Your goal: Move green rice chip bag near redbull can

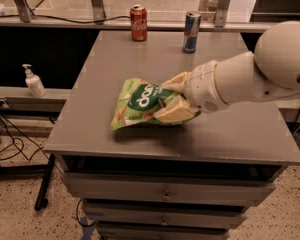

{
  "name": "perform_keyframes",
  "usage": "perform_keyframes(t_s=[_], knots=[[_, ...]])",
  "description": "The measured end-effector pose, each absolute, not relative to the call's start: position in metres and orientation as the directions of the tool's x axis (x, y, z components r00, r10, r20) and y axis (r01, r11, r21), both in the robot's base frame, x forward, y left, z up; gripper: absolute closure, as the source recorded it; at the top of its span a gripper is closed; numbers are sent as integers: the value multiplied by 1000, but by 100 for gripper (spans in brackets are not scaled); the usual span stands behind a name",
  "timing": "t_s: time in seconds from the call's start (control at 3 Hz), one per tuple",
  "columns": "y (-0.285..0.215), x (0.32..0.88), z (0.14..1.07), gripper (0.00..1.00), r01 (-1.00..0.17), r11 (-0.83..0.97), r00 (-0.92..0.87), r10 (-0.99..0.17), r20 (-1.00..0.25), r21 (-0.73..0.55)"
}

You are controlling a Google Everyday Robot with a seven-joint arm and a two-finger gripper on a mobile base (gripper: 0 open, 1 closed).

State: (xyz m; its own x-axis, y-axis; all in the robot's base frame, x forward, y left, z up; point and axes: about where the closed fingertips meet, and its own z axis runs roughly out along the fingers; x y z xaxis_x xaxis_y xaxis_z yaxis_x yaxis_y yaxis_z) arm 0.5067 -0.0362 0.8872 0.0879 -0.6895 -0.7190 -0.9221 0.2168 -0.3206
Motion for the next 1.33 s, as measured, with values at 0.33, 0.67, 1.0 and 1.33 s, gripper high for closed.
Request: perform_keyframes(t_s=[0.33,0.67,1.0,1.33], knots=[[-50,526,935,100,-884,216,135,-730,-670,-414],[-50,526,935,100,-885,216,135,-730,-670,-413],[-54,530,937,100,-874,224,137,-737,-661,-431],[-82,556,930,100,-847,272,96,-767,-635,-457]])
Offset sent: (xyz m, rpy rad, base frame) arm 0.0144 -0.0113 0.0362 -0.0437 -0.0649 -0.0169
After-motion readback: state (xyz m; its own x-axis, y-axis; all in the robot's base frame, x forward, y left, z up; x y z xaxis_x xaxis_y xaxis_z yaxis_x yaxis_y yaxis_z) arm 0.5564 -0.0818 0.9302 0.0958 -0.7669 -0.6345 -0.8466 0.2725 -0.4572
